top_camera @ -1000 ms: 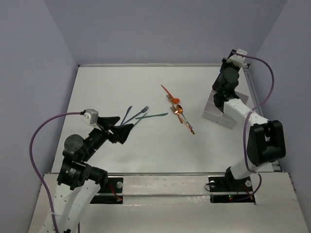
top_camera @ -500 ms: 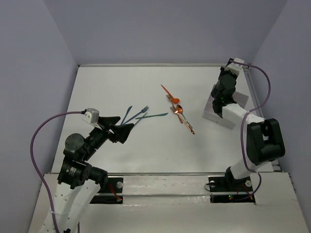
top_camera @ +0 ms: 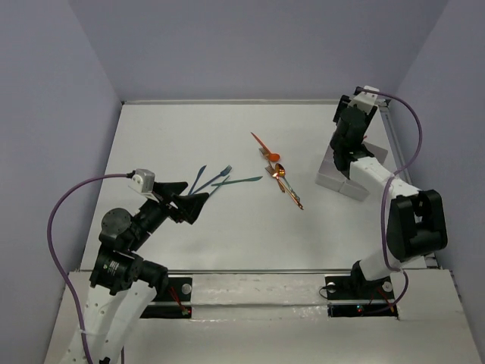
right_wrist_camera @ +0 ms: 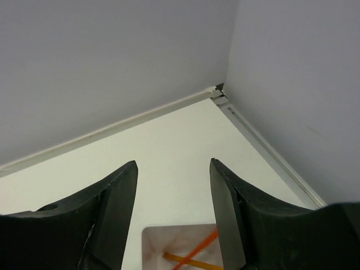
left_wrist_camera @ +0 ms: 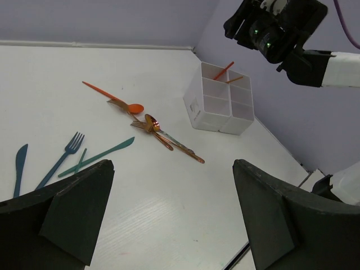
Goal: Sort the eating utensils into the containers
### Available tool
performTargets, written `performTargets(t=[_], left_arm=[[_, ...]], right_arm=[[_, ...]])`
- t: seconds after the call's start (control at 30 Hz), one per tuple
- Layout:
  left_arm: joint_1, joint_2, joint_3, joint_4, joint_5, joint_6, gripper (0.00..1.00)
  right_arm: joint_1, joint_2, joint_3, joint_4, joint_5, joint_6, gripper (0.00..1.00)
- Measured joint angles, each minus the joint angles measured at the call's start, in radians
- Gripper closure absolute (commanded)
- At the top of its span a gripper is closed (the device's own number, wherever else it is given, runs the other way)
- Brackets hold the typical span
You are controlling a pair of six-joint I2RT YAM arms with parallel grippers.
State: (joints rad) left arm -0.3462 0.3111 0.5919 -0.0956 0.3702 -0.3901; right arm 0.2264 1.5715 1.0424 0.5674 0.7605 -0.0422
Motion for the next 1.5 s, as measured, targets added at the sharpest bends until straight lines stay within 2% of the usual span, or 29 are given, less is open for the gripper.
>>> performTargets(t=[0.07,0.23,0.4,0.5,0.67,0.77,1.03,1.43,1.5], left_arm=[[0.0,0.001,0.0,0.0,0.0,0.0,0.01],[0.0,0.008,0.0,0.0,0.001,0.0,0.01],[0.005,0.027,0.0,0.0,0.005,0.0,0.01],[0.01,0.031,0.0,0.0,0.007,0.0,0.01],[0.026,0.034,0.0,-0.001,0.0,0.0,0.01],[0.034,0.034,0.0,-0.016,-0.055,-0.003,0.01],[0.05,0.027,0.0,-0.089,-0.232,-0.021,0.01],[0.046,0.004,0.0,-0.089,-0.227,-0.024,0.01],[0.044,0.003,0.0,-0.089,-0.221,-0.024,0.01]], right_arm=[[0.002,-0.017,0.03,-0.075,-0.024,0.041,0.42],[0.043,-0.096,0.091,-0.285,-0.223,0.135,0.46],[0.192,-0.091,0.132,-0.454,-0.525,0.174,0.49],[0.3,-0.026,0.164,-0.549,-0.591,0.21,0.44],[0.504,0.135,0.202,-0.674,-0.603,0.332,0.3],[0.585,0.196,0.208,-0.713,-0.572,0.425,0.27],[0.71,0.385,0.32,-0.719,-0.469,0.672,0.27],[0.735,0.561,0.475,-0.748,-0.371,0.837,0.34],[0.736,0.585,0.509,-0.753,-0.362,0.85,0.37]])
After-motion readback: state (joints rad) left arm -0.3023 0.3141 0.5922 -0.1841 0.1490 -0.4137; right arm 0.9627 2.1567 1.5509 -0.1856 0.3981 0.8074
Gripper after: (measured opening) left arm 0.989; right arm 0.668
